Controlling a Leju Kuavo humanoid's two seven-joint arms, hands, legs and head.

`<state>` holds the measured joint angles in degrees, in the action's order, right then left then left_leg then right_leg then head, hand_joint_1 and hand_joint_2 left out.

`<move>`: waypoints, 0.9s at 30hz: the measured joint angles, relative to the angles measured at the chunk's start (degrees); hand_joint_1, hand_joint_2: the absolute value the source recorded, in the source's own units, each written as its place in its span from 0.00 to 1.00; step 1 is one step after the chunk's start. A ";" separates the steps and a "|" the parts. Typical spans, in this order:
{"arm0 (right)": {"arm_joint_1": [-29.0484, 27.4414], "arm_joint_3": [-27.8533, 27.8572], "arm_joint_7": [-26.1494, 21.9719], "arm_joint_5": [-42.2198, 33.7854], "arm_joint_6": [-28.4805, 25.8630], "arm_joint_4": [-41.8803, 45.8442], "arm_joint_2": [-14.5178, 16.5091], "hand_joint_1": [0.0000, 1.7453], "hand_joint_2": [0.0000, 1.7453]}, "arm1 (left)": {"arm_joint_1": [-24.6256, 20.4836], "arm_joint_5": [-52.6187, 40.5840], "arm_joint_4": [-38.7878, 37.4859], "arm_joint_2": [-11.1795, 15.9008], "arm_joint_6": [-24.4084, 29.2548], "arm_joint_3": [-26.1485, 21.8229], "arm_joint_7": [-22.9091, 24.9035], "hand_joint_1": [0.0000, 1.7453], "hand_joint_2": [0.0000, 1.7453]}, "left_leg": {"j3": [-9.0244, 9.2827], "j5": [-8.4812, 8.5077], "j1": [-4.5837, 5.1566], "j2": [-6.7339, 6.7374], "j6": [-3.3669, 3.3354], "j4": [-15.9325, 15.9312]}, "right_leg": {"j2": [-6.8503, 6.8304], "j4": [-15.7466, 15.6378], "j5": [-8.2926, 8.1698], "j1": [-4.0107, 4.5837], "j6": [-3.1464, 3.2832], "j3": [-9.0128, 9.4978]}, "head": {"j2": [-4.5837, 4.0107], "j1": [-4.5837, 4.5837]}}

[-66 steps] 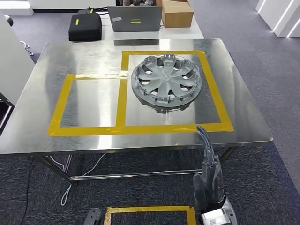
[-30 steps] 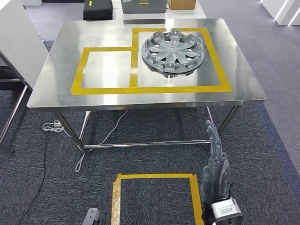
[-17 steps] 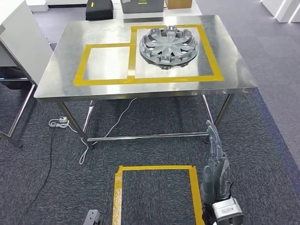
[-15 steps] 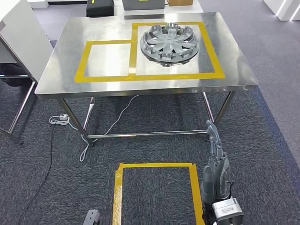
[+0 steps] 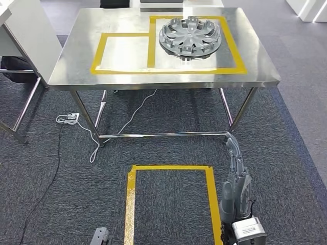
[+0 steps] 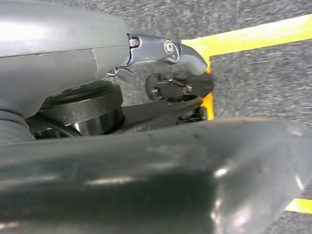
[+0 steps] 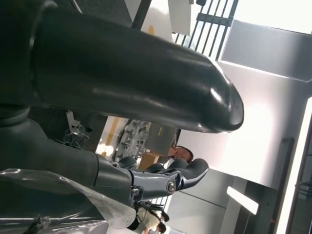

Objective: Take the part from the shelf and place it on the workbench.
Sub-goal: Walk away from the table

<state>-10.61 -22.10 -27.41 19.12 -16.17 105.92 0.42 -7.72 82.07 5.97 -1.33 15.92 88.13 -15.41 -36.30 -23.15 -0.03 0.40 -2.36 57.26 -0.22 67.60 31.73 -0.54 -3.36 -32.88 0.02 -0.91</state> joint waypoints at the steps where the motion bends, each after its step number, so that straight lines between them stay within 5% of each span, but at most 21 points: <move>1: 0.06 -0.01 0.00 0.01 0.00 0.01 0.00 0.00 0.00 | 0.00 0.00 0.00 -0.01 -0.01 0.00 0.00 0.00 0.00 | -0.60 0.55 0.07 -0.03 0.26 0.11 | 0.02 -4.54 -0.63 -0.06 0.04 3.31 | 0.00 -0.04; 3: 0.09 -0.01 -0.03 0.05 -0.01 0.03 0.00 0.00 0.00 | 0.01 0.02 -0.01 0.01 -0.02 0.00 0.00 0.00 0.00 | -1.33 1.76 0.26 -0.06 0.83 0.24 | 0.15 -11.29 -0.14 -0.06 0.44 7.65 | 0.00 -0.10; 6: -0.11 0.04 -0.05 0.13 -0.14 0.04 0.00 0.00 0.00 | 0.11 0.04 -0.02 0.10 -0.07 0.00 0.01 0.00 0.00 | -1.83 2.84 0.23 -0.11 1.69 0.11 | 0.17 -12.59 -0.39 0.06 1.46 7.11 | 0.00 -0.11; 8: -0.08 0.05 -0.04 0.21 -0.17 0.03 0.00 0.00 0.00 | 0.24 0.06 -0.02 0.19 -0.10 0.00 0.06 0.00 0.00 | -2.63 -0.61 0.07 -0.21 2.38 2.70 | -0.08 -12.59 -1.42 -0.05 2.52 6.39 | 0.00 0.07; 11: -0.06 0.06 -0.02 0.40 -0.15 0.02 0.00 0.00 0.00 | 0.25 0.07 -0.02 0.22 -0.14 0.00 0.11 0.00 0.00 | -4.08 -8.75 -0.13 -0.23 2.95 12.71 | -0.35 -12.34 -3.01 0.17 3.34 4.73 | 0.00 0.25; 13: -0.05 0.07 0.03 0.55 -0.10 0.02 0.00 0.00 0.00 | 0.23 0.08 -0.02 0.22 -0.17 0.00 0.11 0.00 0.00 | -2.95 -8.63 -0.11 -0.23 2.79 15.56 | -0.36 -11.73 -3.99 0.46 3.46 2.97 | 0.00 0.25; 15: -0.03 0.06 0.08 0.70 -0.07 0.02 0.00 0.00 0.00 | 0.20 0.15 -0.02 0.23 -0.21 0.01 0.11 0.00 0.00 | 1.28 -5.84 0.10 -0.26 1.93 10.93 | -0.30 -10.92 -4.68 0.74 3.48 1.23 | 0.00 0.23; 18: 0.09 0.03 0.11 0.81 -0.06 0.03 0.00 0.00 0.00 | 0.07 0.33 -0.05 0.46 -0.25 0.02 0.11 0.00 0.00 | 7.36 -5.82 0.73 -0.30 0.40 1.22 | -0.38 -10.32 -5.64 0.74 2.96 -0.21 | 0.00 0.18; 21: 0.21 -0.04 0.11 0.87 -0.03 0.04 0.00 0.00 0.00 | 0.07 0.39 -0.07 0.48 -0.25 0.01 0.11 0.00 0.00 | 7.83 -5.92 1.28 -0.34 0.19 -0.49 | -0.50 -10.44 -6.53 0.25 2.15 -0.67 | 0.00 0.22; 27: 0.21 -0.04 0.12 0.90 -0.02 0.04 0.00 0.00 0.00 | 0.10 0.43 -0.07 0.49 -0.25 0.02 0.11 0.00 0.00 | 7.68 -5.46 1.37 -0.34 0.00 -0.65 | -0.50 -10.62 -6.94 0.18 1.85 -0.75 | 0.00 0.25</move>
<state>-10.40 -22.14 -27.29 20.02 -16.20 105.96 0.42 -7.62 82.50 5.90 -0.84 15.67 88.15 -15.30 -28.62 -28.61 1.33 0.06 -2.36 56.61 -0.72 56.97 24.79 -0.37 -1.51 -33.64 0.02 -0.66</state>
